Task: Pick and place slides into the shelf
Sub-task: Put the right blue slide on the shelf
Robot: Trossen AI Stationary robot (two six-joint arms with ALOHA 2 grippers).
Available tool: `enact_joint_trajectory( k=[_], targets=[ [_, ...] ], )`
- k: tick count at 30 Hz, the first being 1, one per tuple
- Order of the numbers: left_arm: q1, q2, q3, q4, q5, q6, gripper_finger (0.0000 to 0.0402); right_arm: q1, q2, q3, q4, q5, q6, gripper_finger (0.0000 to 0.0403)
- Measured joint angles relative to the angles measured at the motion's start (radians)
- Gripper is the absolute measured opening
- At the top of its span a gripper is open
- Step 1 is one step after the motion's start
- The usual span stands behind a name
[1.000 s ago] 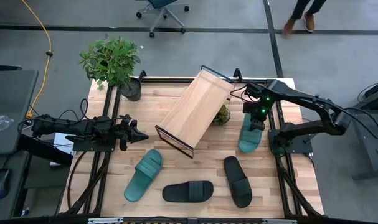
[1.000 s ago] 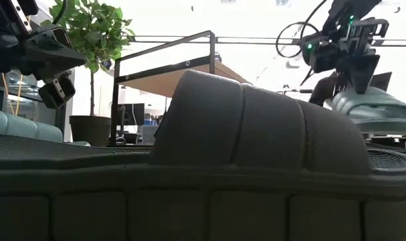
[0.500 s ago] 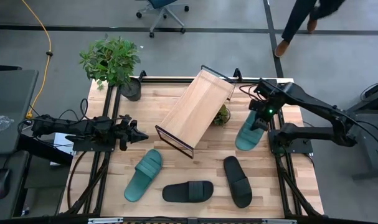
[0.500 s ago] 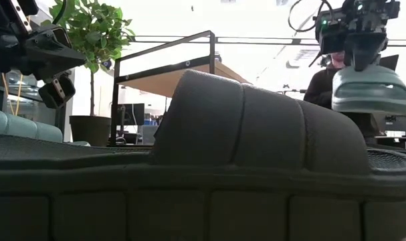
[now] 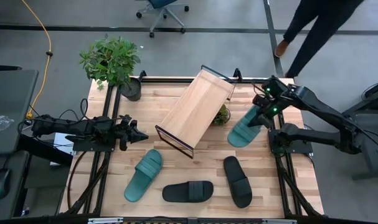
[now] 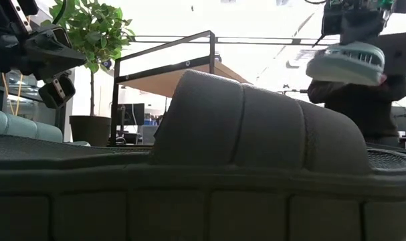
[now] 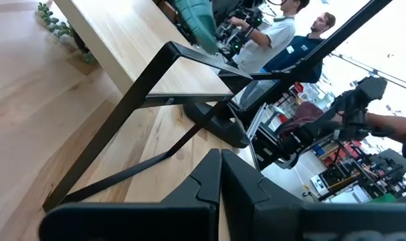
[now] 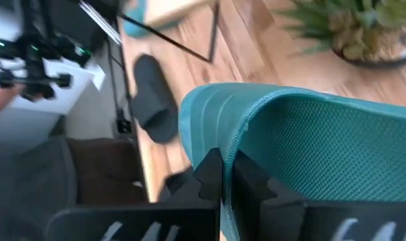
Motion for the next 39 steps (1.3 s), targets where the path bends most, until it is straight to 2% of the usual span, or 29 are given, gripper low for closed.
enact_joint_trajectory(
  k=[7, 18, 24, 28, 33, 39],
  targets=[
    [0.000, 0.000, 0.000, 0.000, 0.000, 0.000, 0.0001, 0.000, -0.057, 0.000, 0.168, -0.084, 0.165, 0.0000],
    [0.000, 0.000, 0.000, 0.000, 0.000, -0.017, 0.0001, 0.000, -0.132, 0.000, 0.490, -0.098, 0.492, 0.0000],
    [0.000, 0.000, 0.000, 0.000, 0.000, -0.018, 0.0001, 0.000, -0.157, 0.000, 0.633, -0.053, 0.679, 0.0000],
    [0.000, 0.000, 0.000, 0.000, -0.001, -0.019, 0.0001, 0.011, -0.167, 0.001, 0.667, -0.008, 0.755, 0.0000],
    [0.000, 0.000, 0.000, -0.001, -0.022, -0.019, 0.0001, 0.066, -0.175, 0.001, 0.670, 0.088, 0.825, 0.0000],
    [0.000, 0.000, 0.000, -0.002, -0.030, -0.019, 0.0001, 0.170, -0.174, 0.001, 0.729, 0.253, 0.925, 0.0000]
  ],
)
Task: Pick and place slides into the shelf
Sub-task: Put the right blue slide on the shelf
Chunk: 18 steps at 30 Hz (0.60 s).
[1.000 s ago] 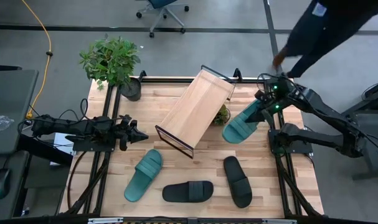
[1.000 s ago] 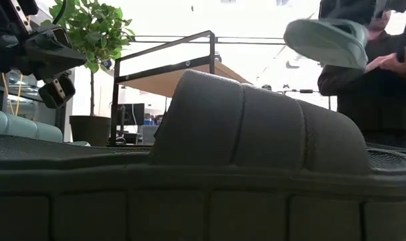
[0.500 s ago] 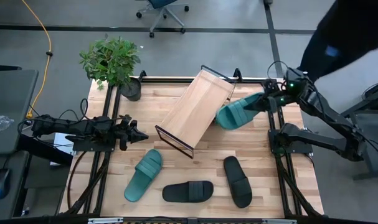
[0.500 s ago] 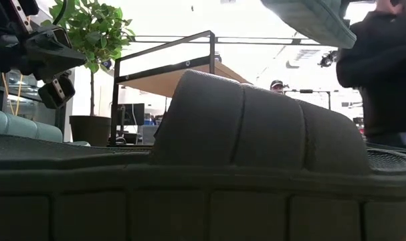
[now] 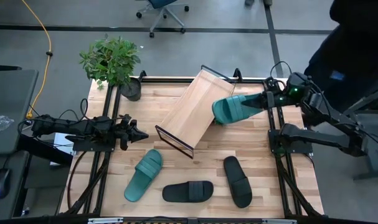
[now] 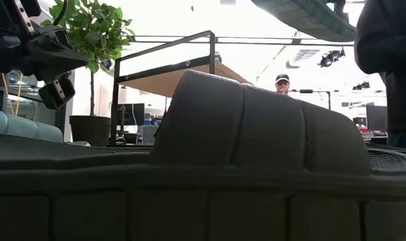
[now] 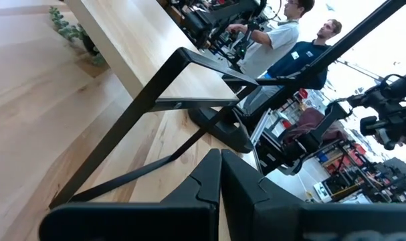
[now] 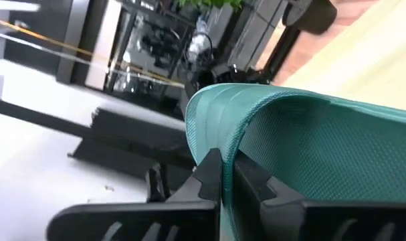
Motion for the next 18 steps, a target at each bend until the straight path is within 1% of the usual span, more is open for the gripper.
enact_joint_trajectory(
  k=[5, 11, 14, 18],
  targets=[
    [0.000, 0.000, 0.000, 0.000, -0.002, 0.000, 0.0001, 0.091, 0.001, 0.000, 0.065, 0.149, 0.082, 0.0000],
    [0.000, 0.000, 0.000, 0.000, -0.005, 0.017, 0.0001, 0.208, 0.009, 0.000, 0.092, 0.335, 0.136, 0.0000],
    [0.000, 0.000, 0.000, 0.000, -0.004, 0.027, 0.0001, 0.273, 0.032, 0.000, 0.094, 0.440, 0.173, 0.0000],
    [0.000, 0.000, 0.000, 0.000, -0.004, 0.027, 0.0001, 0.367, 0.095, 0.000, 0.120, 0.602, 0.223, 0.0000]
  ],
)
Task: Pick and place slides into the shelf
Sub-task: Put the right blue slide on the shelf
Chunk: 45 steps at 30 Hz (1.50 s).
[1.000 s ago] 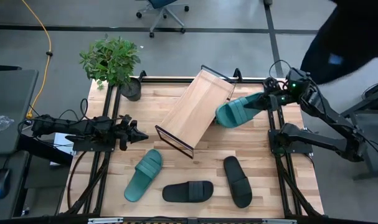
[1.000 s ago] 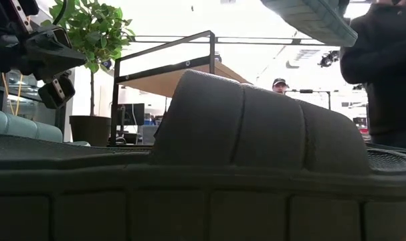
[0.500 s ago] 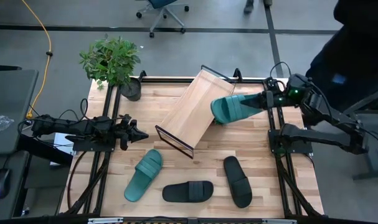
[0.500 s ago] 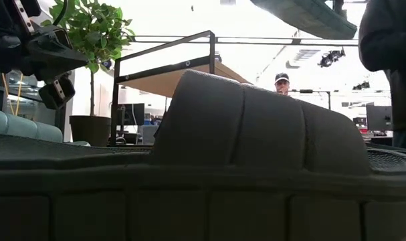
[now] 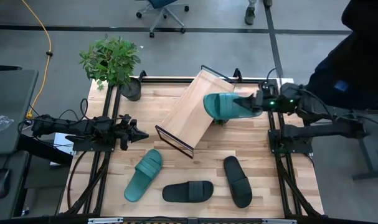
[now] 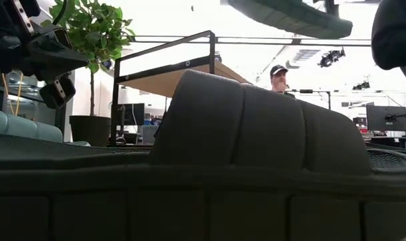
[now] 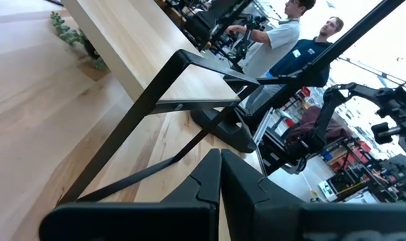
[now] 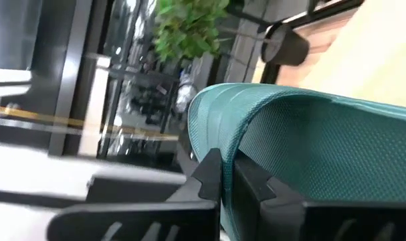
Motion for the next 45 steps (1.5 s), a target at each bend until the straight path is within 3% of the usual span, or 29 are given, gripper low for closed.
enact_joint_trajectory(
  k=[10, 20, 38, 45],
  targets=[
    [0.000, 0.000, 0.000, 0.008, 0.069, 0.002, 0.0001, 0.171, 0.215, 0.000, 0.286, 0.378, 0.118, 0.0000],
    [0.000, 0.000, 0.000, 0.010, 0.073, 0.073, 0.0001, 0.297, 0.356, 0.042, 0.270, 0.655, 0.321, 0.0000],
    [0.000, 0.000, 0.000, 0.012, 0.099, 0.124, 0.0001, 0.301, 0.780, 0.650, -0.263, 0.732, 0.492, 0.0000],
    [0.000, 0.000, 0.000, 0.026, 0.159, 0.163, 0.0001, 0.301, 0.902, 0.761, -0.325, 0.727, 0.569, 0.0000]
  ],
)
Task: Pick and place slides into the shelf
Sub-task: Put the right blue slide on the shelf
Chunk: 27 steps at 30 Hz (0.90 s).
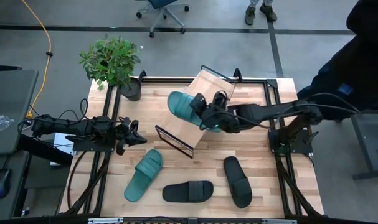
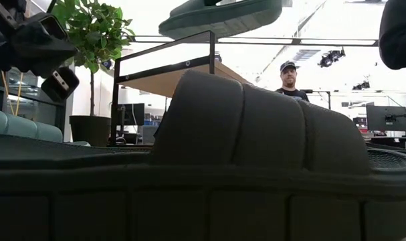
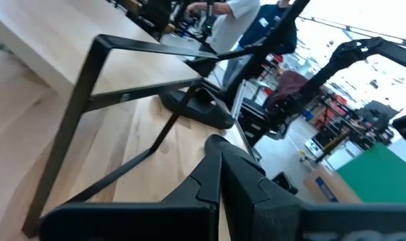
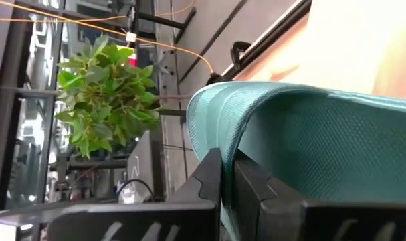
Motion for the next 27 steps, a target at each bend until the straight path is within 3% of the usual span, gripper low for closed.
enact_joint_trajectory(
  k=[12, 27],
  targets=[
    [0.000, 0.000, 0.000, 0.016, 0.114, 0.049, 0.0001, 0.009, 0.073, 0.015, 0.013, 0.047, 0.104, 0.0000],
    [0.000, 0.000, 0.000, 0.017, 0.123, 0.066, 0.0001, 0.028, 0.131, 0.015, 0.081, 0.064, 0.156, 0.0000]
  ],
)
